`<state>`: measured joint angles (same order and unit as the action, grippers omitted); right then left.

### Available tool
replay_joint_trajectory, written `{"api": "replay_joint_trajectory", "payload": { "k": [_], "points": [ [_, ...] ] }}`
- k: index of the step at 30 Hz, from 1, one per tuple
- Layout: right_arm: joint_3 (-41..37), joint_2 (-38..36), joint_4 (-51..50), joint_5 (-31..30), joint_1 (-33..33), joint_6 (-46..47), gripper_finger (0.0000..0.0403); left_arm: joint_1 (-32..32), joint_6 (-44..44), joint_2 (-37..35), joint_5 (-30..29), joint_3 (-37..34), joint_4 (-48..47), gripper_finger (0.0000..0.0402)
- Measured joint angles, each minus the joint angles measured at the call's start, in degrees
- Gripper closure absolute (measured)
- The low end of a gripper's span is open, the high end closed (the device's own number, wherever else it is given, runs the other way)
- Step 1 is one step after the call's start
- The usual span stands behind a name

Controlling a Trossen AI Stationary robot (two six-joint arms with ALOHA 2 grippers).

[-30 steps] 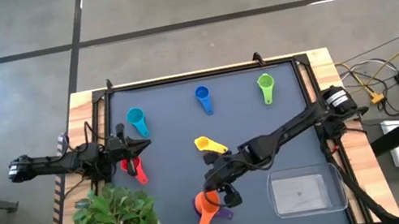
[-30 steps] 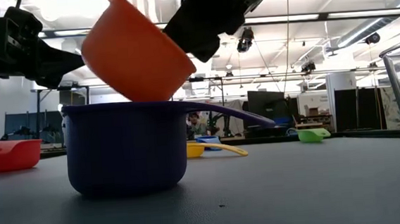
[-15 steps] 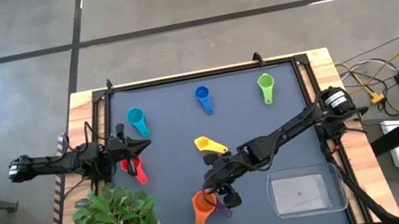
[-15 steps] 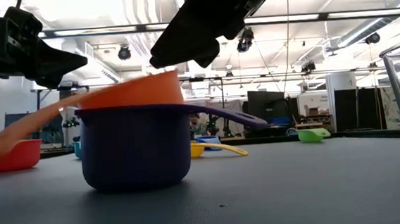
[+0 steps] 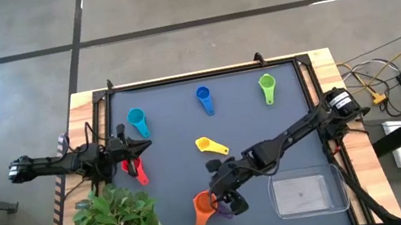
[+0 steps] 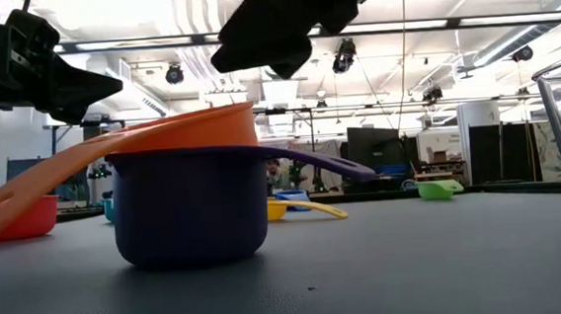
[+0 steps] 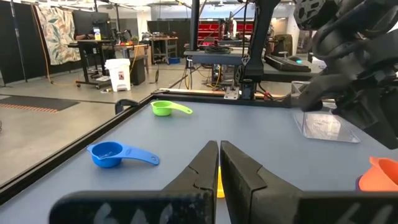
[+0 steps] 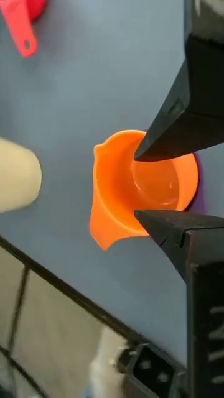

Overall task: Nest measuring cups in basket
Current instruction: Stack the orange measuring cup on top of the purple measuring cup

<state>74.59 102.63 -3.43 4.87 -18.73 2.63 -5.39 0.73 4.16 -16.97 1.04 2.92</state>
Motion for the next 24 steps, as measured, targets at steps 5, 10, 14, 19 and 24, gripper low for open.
{"api": "replay_joint_trajectory", "payload": {
  "k": [5,10,14,19,24],
  "points": [
    [-2.4,0.0,4.0,-3.2,-1.3,3.3,0.0305,0.0,0.0,0.0,0.0,0.0,0.0,0.0402],
    [-6.5,0.0,10.4,-3.2,-1.7,4.2,0.0324,0.0,0.0,0.0,0.0,0.0,0.0,0.0402],
    [-10.4,0.0,15.2,-3.4,-1.0,6.5,0.0335,0.0,0.0,0.0,0.0,0.0,0.0,0.0402],
    [-14.1,0.0,17.7,-3.4,0.7,8.7,0.0339,0.0,0.0,0.0,0.0,0.0,0.0,0.0402],
    [-14.4,-0.2,17.9,-3.4,1.1,9.1,0.0339,0.0,0.0,0.0,0.0,0.0,0.0,0.0402]
  ]
}}
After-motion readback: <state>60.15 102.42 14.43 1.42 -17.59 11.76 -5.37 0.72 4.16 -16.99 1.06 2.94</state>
